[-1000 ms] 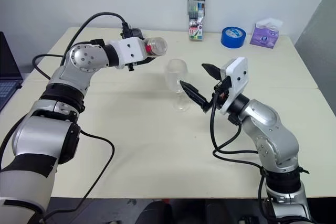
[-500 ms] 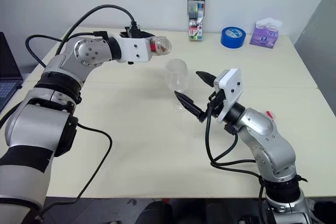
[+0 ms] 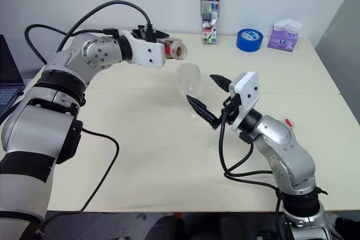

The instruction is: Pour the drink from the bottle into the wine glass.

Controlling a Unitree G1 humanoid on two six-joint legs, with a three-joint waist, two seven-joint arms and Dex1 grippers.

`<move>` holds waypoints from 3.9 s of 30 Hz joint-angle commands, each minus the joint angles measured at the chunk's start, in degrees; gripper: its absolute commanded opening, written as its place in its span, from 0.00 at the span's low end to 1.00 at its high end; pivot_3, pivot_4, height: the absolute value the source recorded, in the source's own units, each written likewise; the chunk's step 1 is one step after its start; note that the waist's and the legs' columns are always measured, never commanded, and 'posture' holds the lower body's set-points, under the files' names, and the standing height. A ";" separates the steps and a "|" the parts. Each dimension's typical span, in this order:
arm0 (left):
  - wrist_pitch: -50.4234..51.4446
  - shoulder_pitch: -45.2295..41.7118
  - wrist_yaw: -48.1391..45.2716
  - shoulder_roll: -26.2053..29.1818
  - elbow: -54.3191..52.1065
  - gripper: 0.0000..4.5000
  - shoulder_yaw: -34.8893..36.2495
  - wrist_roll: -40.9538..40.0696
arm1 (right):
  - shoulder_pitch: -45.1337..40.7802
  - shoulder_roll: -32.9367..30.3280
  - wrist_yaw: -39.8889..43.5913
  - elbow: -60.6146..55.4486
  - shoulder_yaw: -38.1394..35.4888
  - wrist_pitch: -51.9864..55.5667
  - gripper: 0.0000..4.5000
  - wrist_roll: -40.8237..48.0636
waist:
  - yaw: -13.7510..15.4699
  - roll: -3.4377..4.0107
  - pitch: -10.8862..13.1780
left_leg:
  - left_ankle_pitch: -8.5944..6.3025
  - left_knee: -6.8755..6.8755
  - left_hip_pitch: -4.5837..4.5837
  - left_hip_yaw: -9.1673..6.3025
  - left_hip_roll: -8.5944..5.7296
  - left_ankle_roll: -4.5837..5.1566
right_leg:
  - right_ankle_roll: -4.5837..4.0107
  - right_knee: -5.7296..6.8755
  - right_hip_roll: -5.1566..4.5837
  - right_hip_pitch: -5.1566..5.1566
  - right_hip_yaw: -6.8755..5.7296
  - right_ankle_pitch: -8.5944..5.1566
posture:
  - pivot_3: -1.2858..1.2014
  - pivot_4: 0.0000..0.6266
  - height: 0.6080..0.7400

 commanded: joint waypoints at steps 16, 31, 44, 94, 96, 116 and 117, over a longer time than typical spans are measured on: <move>-3.48 -6.40 9.46 2.75 0.55 0.40 -5.47 7.87 | -1.86 0.44 -0.90 -0.57 -0.61 -0.68 1.00 -0.07 | 0.01 0.00 0.00 | -0.02 0.71 -0.01 -0.03 -0.16 0.03 | 0.13 0.77 -0.08 -0.01 0.04 -0.08 | 0.52 0.24 1.00; -2.16 -9.08 13.65 3.26 2.29 0.40 -8.58 11.78 | -1.41 0.94 -1.27 -1.05 -0.32 -0.63 1.00 -0.16 | 0.01 0.00 0.00 | -0.01 0.73 -0.01 -0.07 -0.18 0.04 | 0.13 0.81 -0.08 -0.02 0.02 -0.08 | 0.52 0.24 1.00; -1.43 -9.69 16.16 2.72 3.05 0.40 -9.84 13.55 | -0.09 0.68 -1.17 -2.40 -0.09 0.24 1.00 0.16 | -0.01 0.00 0.00 | -0.01 0.73 -0.01 -0.07 -0.18 0.04 | 0.13 0.82 -0.09 -0.02 0.03 -0.08 | 0.52 0.24 1.00; 50.08 53.19 3.78 -14.88 -56.12 0.40 42.59 -52.48 | 10.42 -10.77 20.30 -0.81 0.21 -6.07 1.00 3.90 | 0.29 -0.17 -0.18 | 0.00 1.25 0.11 -0.34 -0.13 0.06 | 0.10 1.40 -0.10 0.15 0.20 -0.07 | 0.52 0.24 1.00; 48.90 53.21 3.71 -14.53 -53.45 0.40 42.55 -52.42 | 10.25 -10.50 19.88 -0.61 0.31 -5.85 1.00 3.69 | 0.23 -0.17 -0.18 | -0.02 1.28 0.12 -0.33 -0.14 0.09 | 0.10 1.46 -0.10 0.15 0.20 -0.07 | 0.52 0.24 1.00; 41.97 52.89 3.89 -13.49 -41.96 0.56 39.71 -49.55 | 9.64 -9.21 14.76 -1.94 -0.14 -2.34 1.00 4.39 | 0.21 -0.16 -0.20 | -0.08 1.30 0.16 -0.35 -0.14 0.20 | 0.10 1.57 -0.10 0.15 0.19 -0.07 | 0.52 0.24 1.00; 41.91 52.88 3.87 -13.45 -41.80 0.63 39.64 -49.47 | 9.64 -9.21 14.60 -1.97 -0.15 -2.26 1.00 4.42 | 0.21 -0.16 -0.20 | -0.08 1.30 0.16 -0.35 -0.14 0.21 | 0.10 1.58 -0.10 0.15 0.19 -0.07 | 0.52 0.24 1.00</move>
